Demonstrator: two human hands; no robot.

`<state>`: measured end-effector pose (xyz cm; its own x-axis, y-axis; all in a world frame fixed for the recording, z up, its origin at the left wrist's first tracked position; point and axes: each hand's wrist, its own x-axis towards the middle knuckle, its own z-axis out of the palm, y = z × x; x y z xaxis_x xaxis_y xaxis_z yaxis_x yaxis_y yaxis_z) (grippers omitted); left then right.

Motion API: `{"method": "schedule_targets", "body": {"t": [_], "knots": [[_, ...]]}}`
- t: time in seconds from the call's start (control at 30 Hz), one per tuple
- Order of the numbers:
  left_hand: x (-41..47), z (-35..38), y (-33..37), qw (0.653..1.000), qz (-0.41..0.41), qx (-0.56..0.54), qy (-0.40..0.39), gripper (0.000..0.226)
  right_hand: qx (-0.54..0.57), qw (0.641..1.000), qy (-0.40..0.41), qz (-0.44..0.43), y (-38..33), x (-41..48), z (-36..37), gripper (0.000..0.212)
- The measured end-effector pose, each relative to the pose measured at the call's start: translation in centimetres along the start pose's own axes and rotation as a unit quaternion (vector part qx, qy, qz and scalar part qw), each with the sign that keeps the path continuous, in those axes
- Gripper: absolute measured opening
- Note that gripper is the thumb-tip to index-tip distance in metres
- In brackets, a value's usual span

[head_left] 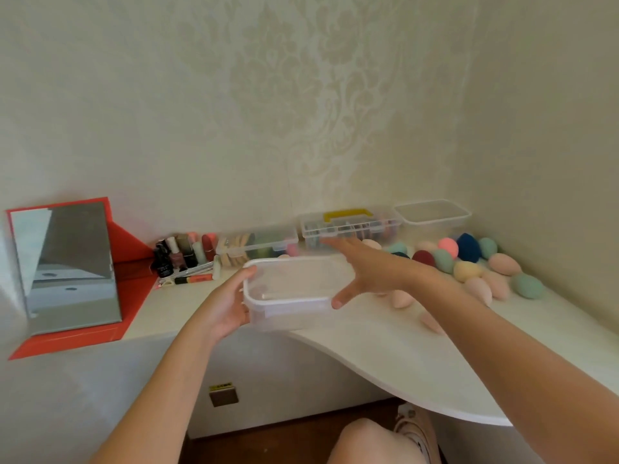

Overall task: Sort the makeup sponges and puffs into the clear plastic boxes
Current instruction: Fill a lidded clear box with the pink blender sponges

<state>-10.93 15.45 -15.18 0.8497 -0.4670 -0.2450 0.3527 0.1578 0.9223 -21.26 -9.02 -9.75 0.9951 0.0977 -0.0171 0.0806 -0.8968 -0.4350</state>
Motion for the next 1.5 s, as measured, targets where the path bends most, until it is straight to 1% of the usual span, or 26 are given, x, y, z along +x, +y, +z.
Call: {"method": "schedule_targets", "body": {"t": [0.1,0.17,0.2,0.23,0.3,0.33,0.4,0.47,0.57,0.6,0.63,0.7,0.73,0.8,0.83,0.87,0.93,1.0,1.13,1.17,1.27,1.33,1.37,1.43,1.47,1.5], "knots": [[0.5,1.0,-0.3,0.998,0.018,0.059,0.013,0.027,0.020,0.998,-0.052,0.015,1.0,0.0,0.9,0.117],[0.7,1.8,-0.4,0.991,0.045,0.119,0.032,0.027,0.025,0.998,-0.049,0.007,1.6,0.1,1.5,0.116],[0.9,2.1,-0.4,0.982,0.074,0.167,0.050,0.028,0.035,0.999,-0.042,0.004,1.9,0.1,1.7,0.116],[1.0,2.3,-0.3,0.964,0.112,0.232,0.073,0.031,0.047,0.998,-0.034,0.002,2.2,0.1,1.9,0.116],[1.2,2.5,-0.1,0.908,0.180,0.365,0.101,0.043,0.084,0.996,-0.025,-0.004,2.7,0.1,2.1,0.117],[1.2,2.7,0.1,0.878,0.211,0.416,0.103,0.042,0.106,0.994,-0.021,-0.007,2.9,0.2,2.4,0.118],[1.2,3.0,0.4,0.832,0.258,0.480,0.103,0.028,0.155,0.988,-0.015,-0.009,3.3,0.3,2.9,0.120],[1.1,2.9,0.8,0.811,0.279,0.504,0.101,0.018,0.204,0.979,-0.007,-0.013,4.0,0.4,4.0,0.123],[0.5,3.1,1.4,0.781,0.283,0.550,0.082,0.023,0.255,0.967,-0.001,-0.014,4.6,0.6,5.4,0.126],[0.4,3.4,1.6,0.765,0.274,0.578,0.070,0.032,0.268,0.963,0.002,-0.012,4.7,0.7,5.6,0.127],[0.2,3.7,1.6,0.748,0.250,0.612,0.057,0.046,0.278,0.961,0.005,-0.013,4.8,0.9,5.9,0.128],[-0.5,4.8,1.7,0.700,0.182,0.691,0.017,0.077,0.287,0.958,0.011,-0.021,4.8,1.3,6.2,0.127],[-0.8,5.3,1.8,0.680,0.158,0.716,-0.009,0.086,0.294,0.956,0.013,-0.022,4.9,1.4,6.3,0.125],[-1.2,6.3,1.9,0.664,0.130,0.734,-0.056,0.100,0.319,0.947,0.007,-0.034,5.1,1.6,6.6,0.120],[-1.3,6.5,1.9,0.649,0.124,0.748,-0.067,0.106,0.336,0.941,0.003,-0.044,5.1,1.5,6.6,0.117],[-1.3,6.8,1.8,0.621,0.126,0.770,-0.071,0.109,0.348,0.936,0.006,-0.050,5.1,1.5,6.8,0.116],[-1.0,7.3,1.7,0.559,0.127,0.816,-0.075,0.106,0.358,0.932,0.017,-0.054,5.0,1.6,7.0,0.121],[-0.9,7.9,1.4,0.513,0.122,0.847,-0.072,0.098,0.348,0.936,0.035,-0.044,5.0,1.9,7.3,0.126],[-1.3,9.1,0.4,0.420,0.151,0.893,-0.058,0.076,0.316,0.947,0.049,-0.041,5.4,2.2,7.3,0.117],[-1.3,9.2,0.2,0.404,0.158,0.899,-0.058,0.072,0.317,0.946,0.049,-0.043,5.6,2.2,7.2,0.114],[-2.0,9.5,0.3,0.388,0.159,0.906,-0.056,0.070,0.313,0.947,0.051,-0.052,5.4,2.2,7.0,0.113],[-1.9,9.0,-0.1,0.379,0.221,0.897,-0.056,0.079,0.312,0.947,0.056,-0.046,5.4,2.2,7.1,0.115],[-2.0,8.6,-0.3,0.362,0.214,0.905,-0.062,0.079,0.317,0.946,0.055,-0.046,5.3,2.2,7.0,0.115],[-1.7,8.4,-0.9,0.373,0.264,0.888,-0.052,0.069,0.327,0.942,0.055,-0.053,5.4,2.0,6.8,0.113],[-1.7,8.6,-0.6,0.355,0.247,0.899,-0.066,0.068,0.329,0.941,0.054,-0.056,5.4,1.9,6.7,0.110],[-1.9,9.2,0.1,0.339,0.199,0.914,-0.101,0.068,0.327,0.942,0.051,-0.059,5.3,1.9,6.6,0.103]]}}
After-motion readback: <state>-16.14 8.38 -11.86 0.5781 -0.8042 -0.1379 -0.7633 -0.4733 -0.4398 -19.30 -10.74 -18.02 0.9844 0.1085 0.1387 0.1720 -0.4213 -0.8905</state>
